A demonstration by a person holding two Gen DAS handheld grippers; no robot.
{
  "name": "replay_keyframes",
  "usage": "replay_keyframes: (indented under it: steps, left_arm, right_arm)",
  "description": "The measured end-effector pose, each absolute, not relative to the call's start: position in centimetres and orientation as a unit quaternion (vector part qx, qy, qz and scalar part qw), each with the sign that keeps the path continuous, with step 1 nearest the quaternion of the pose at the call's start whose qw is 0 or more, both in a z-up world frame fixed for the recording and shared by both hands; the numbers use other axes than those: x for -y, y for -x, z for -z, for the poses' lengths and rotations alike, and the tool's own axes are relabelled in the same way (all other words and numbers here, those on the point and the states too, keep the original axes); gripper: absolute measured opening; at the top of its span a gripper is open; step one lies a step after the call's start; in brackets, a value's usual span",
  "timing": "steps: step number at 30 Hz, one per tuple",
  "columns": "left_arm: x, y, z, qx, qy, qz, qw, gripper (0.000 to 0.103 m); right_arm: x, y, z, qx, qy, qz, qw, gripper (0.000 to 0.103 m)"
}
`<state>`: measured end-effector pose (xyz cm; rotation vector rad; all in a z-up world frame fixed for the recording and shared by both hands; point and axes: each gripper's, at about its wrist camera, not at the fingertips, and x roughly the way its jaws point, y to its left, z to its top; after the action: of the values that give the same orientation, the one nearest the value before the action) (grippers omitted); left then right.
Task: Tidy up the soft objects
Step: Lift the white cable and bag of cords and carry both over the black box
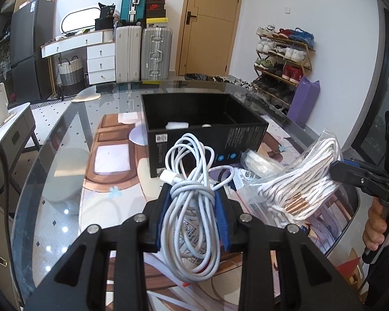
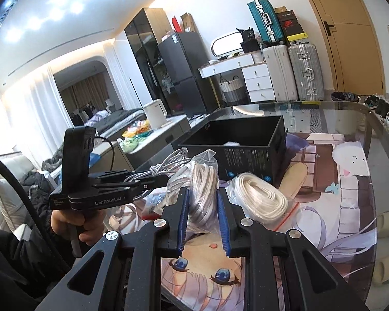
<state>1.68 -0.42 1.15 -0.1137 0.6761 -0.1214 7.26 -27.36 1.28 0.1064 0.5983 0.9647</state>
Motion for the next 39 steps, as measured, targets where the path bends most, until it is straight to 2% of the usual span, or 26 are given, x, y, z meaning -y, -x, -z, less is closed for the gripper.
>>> replay_keyframes:
  steps: [25,39]
  left_arm:
    - [-0.8,-1.9,-4.0,-0.295,0.050,0.049,0.953,0.031]
    - [-0.6,-3.7,-5.3,-0.282,0.040,0.056,0.957,0.031]
  right_arm:
    - [27.5,-7.2,-2.6,-0.245,-0.072,-0.444,0.859,0.019]
    - [27.7,-8.1,-5.5,-0.215,-0.073,-0.422,0.878,0.019]
